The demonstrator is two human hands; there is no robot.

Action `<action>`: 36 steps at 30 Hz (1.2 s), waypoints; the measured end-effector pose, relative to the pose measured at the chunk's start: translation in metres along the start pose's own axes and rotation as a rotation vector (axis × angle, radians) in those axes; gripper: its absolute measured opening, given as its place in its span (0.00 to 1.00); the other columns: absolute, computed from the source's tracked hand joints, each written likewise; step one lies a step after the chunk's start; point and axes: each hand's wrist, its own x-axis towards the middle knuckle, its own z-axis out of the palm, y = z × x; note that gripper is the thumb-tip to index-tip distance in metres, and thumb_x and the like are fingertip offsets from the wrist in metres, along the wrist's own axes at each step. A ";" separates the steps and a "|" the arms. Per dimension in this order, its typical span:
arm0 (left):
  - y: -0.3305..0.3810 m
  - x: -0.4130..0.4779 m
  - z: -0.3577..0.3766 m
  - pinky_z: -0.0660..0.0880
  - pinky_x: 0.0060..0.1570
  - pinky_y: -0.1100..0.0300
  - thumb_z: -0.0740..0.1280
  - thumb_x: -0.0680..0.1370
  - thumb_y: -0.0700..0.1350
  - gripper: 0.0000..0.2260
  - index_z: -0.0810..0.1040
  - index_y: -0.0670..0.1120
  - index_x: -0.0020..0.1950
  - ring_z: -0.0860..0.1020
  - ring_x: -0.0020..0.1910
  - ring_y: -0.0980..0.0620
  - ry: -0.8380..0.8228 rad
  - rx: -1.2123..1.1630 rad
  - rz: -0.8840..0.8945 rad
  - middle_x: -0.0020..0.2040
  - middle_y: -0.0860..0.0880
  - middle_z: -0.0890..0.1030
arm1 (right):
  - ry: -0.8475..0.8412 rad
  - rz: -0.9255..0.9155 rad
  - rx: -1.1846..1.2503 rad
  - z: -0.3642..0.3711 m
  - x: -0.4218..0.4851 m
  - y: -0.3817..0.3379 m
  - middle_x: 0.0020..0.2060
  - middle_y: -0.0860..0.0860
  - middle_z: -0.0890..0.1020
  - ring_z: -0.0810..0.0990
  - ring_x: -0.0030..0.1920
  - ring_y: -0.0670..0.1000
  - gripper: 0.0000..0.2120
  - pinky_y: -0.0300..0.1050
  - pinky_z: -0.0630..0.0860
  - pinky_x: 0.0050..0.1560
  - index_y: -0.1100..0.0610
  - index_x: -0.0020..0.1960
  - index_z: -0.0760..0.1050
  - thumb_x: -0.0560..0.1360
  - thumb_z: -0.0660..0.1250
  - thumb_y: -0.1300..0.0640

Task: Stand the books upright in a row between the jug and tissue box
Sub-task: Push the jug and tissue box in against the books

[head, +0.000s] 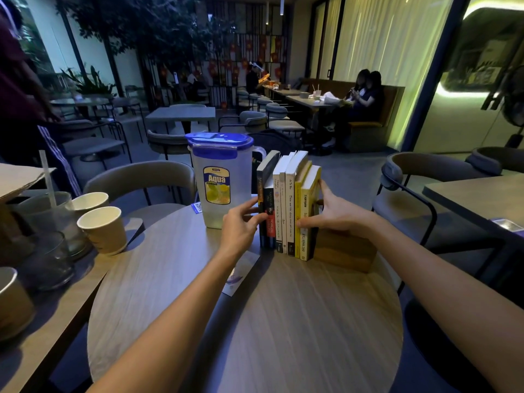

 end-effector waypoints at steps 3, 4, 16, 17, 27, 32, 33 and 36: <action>-0.002 0.003 -0.003 0.81 0.53 0.54 0.71 0.77 0.40 0.21 0.75 0.48 0.71 0.80 0.53 0.55 -0.014 -0.018 -0.019 0.57 0.49 0.82 | -0.013 -0.005 0.030 -0.002 0.002 0.002 0.73 0.49 0.71 0.73 0.68 0.48 0.60 0.44 0.66 0.65 0.43 0.80 0.35 0.69 0.80 0.48; -0.002 0.005 -0.004 0.81 0.53 0.53 0.71 0.77 0.41 0.22 0.75 0.48 0.71 0.81 0.54 0.54 -0.018 -0.026 -0.028 0.57 0.49 0.82 | -0.015 -0.006 0.037 -0.002 0.003 0.002 0.74 0.50 0.71 0.72 0.66 0.46 0.60 0.43 0.66 0.64 0.43 0.80 0.34 0.69 0.80 0.48; -0.004 0.007 -0.004 0.82 0.53 0.51 0.71 0.77 0.40 0.23 0.74 0.48 0.71 0.80 0.54 0.55 -0.051 -0.074 -0.038 0.56 0.52 0.80 | 0.063 0.003 0.015 0.001 0.002 0.008 0.79 0.51 0.64 0.63 0.78 0.54 0.61 0.54 0.61 0.75 0.45 0.81 0.36 0.67 0.79 0.41; -0.004 0.007 -0.005 0.82 0.53 0.51 0.71 0.77 0.41 0.23 0.74 0.48 0.72 0.80 0.53 0.55 -0.051 -0.067 -0.036 0.56 0.51 0.80 | 0.061 0.000 0.000 0.001 0.001 0.008 0.79 0.51 0.64 0.63 0.78 0.54 0.62 0.55 0.61 0.75 0.44 0.81 0.36 0.66 0.78 0.39; 0.000 0.001 -0.002 0.79 0.55 0.57 0.72 0.77 0.40 0.28 0.68 0.50 0.75 0.77 0.57 0.54 -0.075 0.019 -0.009 0.61 0.52 0.77 | -0.069 0.175 -0.396 -0.032 -0.019 0.027 0.82 0.56 0.56 0.59 0.79 0.60 0.64 0.59 0.61 0.76 0.47 0.82 0.39 0.63 0.78 0.35; -0.001 0.000 -0.011 0.78 0.53 0.60 0.69 0.79 0.46 0.13 0.77 0.48 0.64 0.78 0.55 0.56 0.045 0.024 0.058 0.55 0.52 0.80 | -0.039 0.184 -0.416 -0.031 -0.021 0.039 0.79 0.55 0.60 0.62 0.77 0.60 0.62 0.60 0.66 0.74 0.48 0.82 0.44 0.62 0.78 0.32; -0.003 0.001 -0.016 0.78 0.54 0.59 0.68 0.80 0.45 0.11 0.77 0.47 0.62 0.79 0.54 0.55 0.105 0.015 0.047 0.54 0.52 0.80 | -0.024 0.176 -0.412 -0.030 -0.020 0.040 0.78 0.55 0.62 0.63 0.76 0.60 0.61 0.61 0.67 0.73 0.49 0.82 0.46 0.62 0.78 0.31; -0.011 0.009 -0.034 0.77 0.50 0.60 0.65 0.81 0.41 0.06 0.76 0.44 0.57 0.79 0.53 0.49 0.286 -0.030 -0.050 0.51 0.49 0.79 | -0.017 0.178 -0.402 -0.028 -0.017 0.043 0.76 0.55 0.64 0.64 0.74 0.60 0.58 0.63 0.69 0.71 0.49 0.81 0.51 0.62 0.77 0.31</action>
